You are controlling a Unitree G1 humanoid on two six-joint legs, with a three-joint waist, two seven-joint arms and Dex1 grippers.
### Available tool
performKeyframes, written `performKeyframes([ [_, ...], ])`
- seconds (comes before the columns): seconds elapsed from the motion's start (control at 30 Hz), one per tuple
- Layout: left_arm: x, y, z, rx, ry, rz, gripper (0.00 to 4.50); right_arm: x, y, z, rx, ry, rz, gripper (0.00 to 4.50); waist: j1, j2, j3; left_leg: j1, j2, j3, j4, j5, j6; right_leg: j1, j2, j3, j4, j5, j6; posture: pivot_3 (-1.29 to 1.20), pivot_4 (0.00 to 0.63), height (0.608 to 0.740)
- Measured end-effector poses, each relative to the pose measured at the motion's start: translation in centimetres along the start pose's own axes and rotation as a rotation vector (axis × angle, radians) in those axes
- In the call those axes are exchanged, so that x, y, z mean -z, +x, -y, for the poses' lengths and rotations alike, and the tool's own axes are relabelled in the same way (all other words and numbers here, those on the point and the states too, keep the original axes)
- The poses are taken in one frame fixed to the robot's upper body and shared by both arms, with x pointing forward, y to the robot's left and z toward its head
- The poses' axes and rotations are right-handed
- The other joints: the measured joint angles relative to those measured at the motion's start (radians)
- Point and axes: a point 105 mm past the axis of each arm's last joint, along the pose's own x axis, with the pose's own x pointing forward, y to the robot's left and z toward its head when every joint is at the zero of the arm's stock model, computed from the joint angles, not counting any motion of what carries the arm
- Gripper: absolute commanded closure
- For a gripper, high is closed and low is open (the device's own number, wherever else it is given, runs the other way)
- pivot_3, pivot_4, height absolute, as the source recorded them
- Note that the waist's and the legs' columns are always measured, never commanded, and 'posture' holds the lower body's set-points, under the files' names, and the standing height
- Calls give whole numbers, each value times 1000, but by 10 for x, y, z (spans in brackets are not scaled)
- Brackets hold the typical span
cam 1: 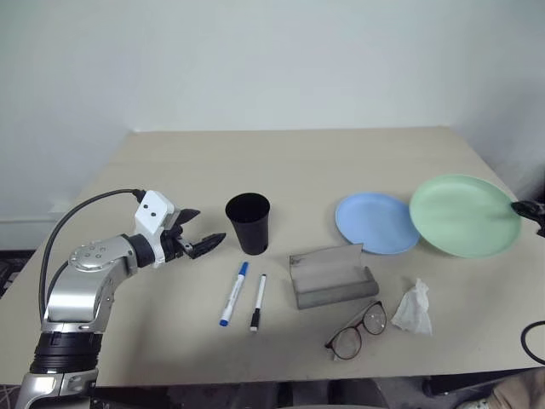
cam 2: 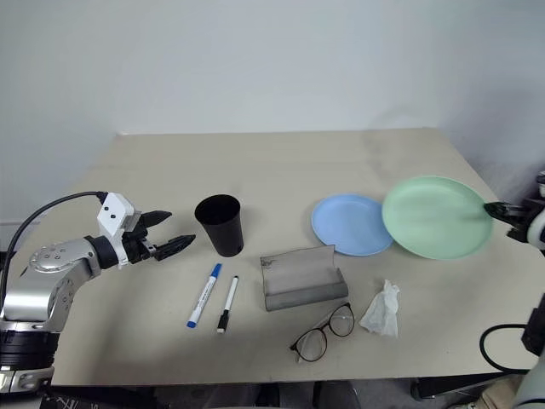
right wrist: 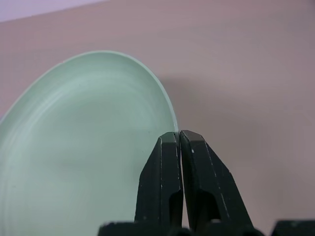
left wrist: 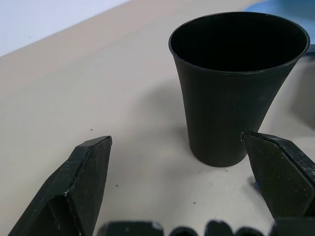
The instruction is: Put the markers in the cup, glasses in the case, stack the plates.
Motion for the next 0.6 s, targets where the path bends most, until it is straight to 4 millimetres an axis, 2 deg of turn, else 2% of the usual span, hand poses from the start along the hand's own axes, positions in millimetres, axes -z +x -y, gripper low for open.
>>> performKeyframes([
  [0.27,-1,-4,-5,-23,-3,1,0,0,35,-36,-116,-34,-37,4477,7,0,0,-1,0,0,0,0,-1,1,0,-1,-6,1,0,0,0,700],
  [0.33,-2,-4,-4,-24,2,3,0,5,45,-46,-142,-32,-52,4477,3,-1,0,-1,0,1,-1,0,0,1,0,-1,-7,2,2,0,0,700],
  [0.6,-2,-7,-5,-40,-2,-1,0,15,60,-54,-127,-37,-73,4477,4,0,0,-1,-2,2,-5,0,0,1,0,0,-10,3,1,0,0,700],
])
